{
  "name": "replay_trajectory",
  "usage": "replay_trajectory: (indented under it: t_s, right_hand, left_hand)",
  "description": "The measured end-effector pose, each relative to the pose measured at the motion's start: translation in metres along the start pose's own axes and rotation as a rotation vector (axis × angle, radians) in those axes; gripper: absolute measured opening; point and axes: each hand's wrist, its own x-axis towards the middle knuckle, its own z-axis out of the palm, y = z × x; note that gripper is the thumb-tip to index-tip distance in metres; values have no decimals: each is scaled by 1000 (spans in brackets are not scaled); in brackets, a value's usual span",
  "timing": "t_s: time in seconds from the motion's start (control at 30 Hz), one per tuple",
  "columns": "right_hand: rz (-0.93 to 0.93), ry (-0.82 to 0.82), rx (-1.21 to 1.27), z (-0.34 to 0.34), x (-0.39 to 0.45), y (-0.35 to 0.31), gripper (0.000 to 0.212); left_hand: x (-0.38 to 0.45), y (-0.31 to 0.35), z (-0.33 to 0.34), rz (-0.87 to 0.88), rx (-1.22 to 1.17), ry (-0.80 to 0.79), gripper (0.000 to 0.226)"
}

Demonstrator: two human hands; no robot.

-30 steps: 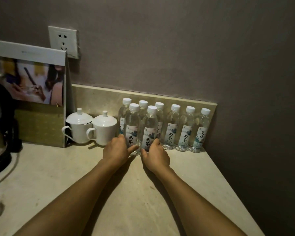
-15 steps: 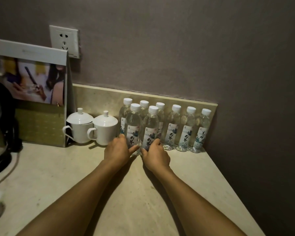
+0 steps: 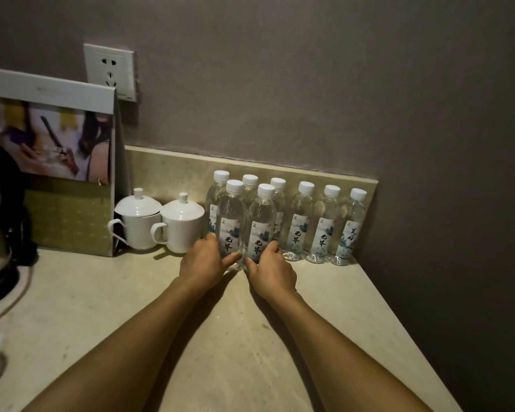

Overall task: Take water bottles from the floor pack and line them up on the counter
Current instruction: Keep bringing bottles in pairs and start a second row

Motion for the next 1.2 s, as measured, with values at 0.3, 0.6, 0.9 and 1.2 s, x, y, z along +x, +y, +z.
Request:
replay_trajectory:
  t_s: [0.3,0.6,0.9,1.2]
  right_hand:
    - [15,-2,8,2,0,0,57]
    - [26,37,-21,5,-1,-2,59]
    - [34,-21,5,3,3,0,51]
    - [39,3,19,6,1,0,53]
  left_hand:
    - [2,-1,2,-5,3,-28,45]
    - [2,-3,4,2,-7,-20,46]
    - [2,-4,4,18,-5,-12,43]
    - [-1,-3,2,29,-40,-3,44]
